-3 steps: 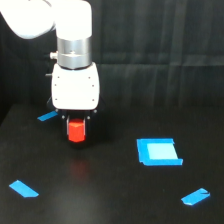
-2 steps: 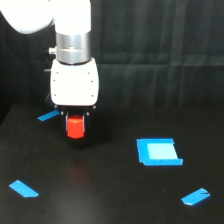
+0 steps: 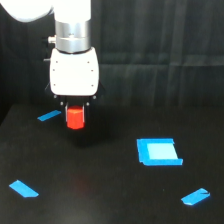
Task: Pick up the red object from the table
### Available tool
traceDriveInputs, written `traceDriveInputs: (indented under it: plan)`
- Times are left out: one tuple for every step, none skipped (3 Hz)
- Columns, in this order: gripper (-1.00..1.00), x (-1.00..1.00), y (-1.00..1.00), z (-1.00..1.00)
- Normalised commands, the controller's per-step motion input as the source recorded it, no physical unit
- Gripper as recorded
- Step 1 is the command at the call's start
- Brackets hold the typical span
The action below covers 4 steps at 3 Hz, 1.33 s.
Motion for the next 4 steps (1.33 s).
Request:
traceDriveInputs:
  plan:
    - [-0.96, 0.13, 0.11, 0.95]
    - [-0.95, -0.01, 0.08, 0.75]
    - [-0.98, 0.05, 0.05, 0.51]
    - [-1.0, 0.07, 0.11, 0.31]
